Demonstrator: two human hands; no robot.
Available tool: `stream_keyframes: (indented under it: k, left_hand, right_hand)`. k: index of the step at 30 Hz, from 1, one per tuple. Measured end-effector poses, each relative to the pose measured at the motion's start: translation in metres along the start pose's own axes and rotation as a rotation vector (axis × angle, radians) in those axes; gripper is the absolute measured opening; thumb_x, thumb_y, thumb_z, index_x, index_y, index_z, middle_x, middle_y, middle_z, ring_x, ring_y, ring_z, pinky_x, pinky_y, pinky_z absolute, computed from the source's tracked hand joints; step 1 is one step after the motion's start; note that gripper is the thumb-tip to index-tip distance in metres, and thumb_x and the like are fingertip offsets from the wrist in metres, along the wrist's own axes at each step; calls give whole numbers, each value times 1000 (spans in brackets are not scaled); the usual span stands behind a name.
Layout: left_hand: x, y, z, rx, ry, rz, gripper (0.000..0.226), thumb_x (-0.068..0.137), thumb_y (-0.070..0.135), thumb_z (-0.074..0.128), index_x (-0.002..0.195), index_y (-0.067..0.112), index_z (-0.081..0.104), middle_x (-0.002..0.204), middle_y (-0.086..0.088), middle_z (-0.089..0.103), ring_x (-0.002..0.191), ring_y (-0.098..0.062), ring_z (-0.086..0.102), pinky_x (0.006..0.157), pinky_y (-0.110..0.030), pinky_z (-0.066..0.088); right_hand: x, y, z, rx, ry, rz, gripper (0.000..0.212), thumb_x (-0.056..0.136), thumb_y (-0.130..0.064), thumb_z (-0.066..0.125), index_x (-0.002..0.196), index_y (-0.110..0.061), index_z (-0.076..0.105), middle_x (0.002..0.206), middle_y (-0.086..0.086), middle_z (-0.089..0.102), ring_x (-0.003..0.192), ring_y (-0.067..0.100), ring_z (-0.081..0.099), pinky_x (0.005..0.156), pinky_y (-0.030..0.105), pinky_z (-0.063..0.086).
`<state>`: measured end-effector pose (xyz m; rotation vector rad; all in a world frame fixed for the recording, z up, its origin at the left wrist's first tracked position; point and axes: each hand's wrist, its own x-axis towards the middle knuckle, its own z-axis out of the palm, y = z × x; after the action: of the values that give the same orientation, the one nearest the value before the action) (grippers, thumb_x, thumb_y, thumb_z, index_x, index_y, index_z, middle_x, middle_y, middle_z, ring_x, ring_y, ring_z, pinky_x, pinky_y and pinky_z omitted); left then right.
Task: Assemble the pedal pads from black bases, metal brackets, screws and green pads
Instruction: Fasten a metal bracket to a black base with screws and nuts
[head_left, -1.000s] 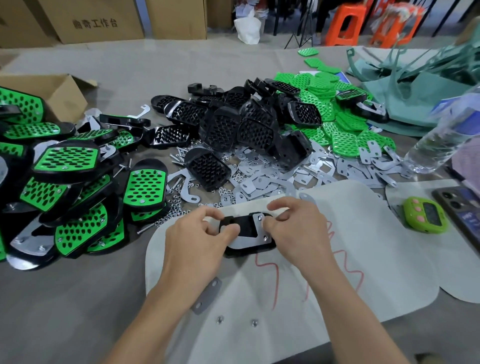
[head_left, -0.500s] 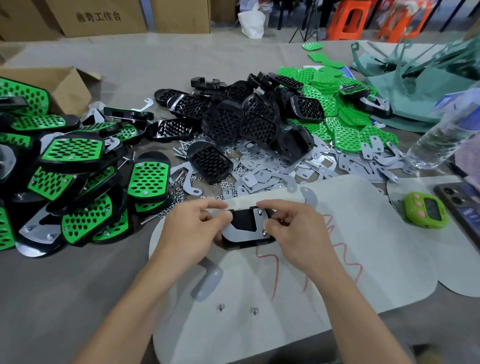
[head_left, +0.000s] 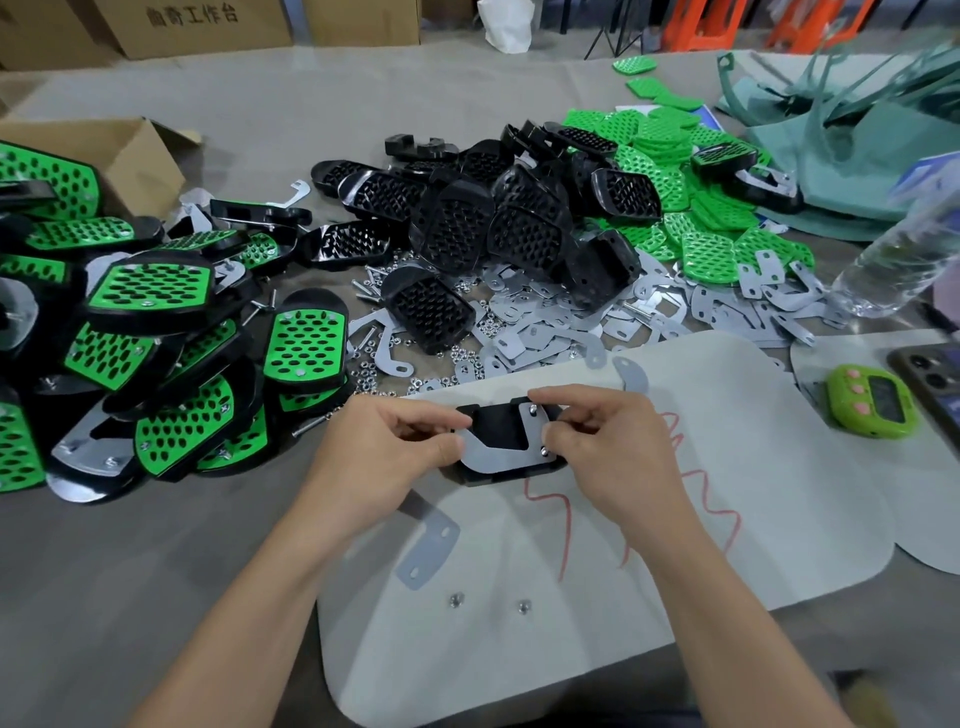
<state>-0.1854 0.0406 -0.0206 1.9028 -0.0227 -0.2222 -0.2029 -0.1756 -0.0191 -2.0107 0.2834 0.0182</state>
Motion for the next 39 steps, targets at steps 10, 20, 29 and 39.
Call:
stream_keyframes:
  k: [10,20,29,39]
  left_hand:
    - [-3,-5,3,50,17,49,28,84,15,83,95,41,80,76,9,74,61,-3,60,64,-26,51]
    - [1,-6,-5,-18,-90,34,39,87,0,75,95,38,81,73,7,71,62,-7,59,63,-21,51]
    - [-1,-1,-1,-7,-72,76,35,75,-8,80,86,25,81,73,-6,71,65,-8,60,65,-17,49]
    - [-2,-4,3,-39,-21,-5,37,70,0,82,87,33,79,71,5,72,64,-10,62,66,-30,53]
  right_hand:
    - [-11,-7,4,-244,22,-119,36,77,-29,79,109,-39,69,87,-18,62,73,-1,56,70,16,43]
    - [-30,-17,28,-520,-32,-365,23,74,-37,82,93,-28,73,92,-15,63,102,10,43,91,31,40]
    - [-23,-10,26,-377,-51,-328,18,71,-34,88,80,-31,72,89,-19,64,92,7,44,80,9,33]
    - [-26,-13,31,-414,-25,-310,18,73,-32,86,83,-25,74,96,-16,64,98,9,44,83,19,32]
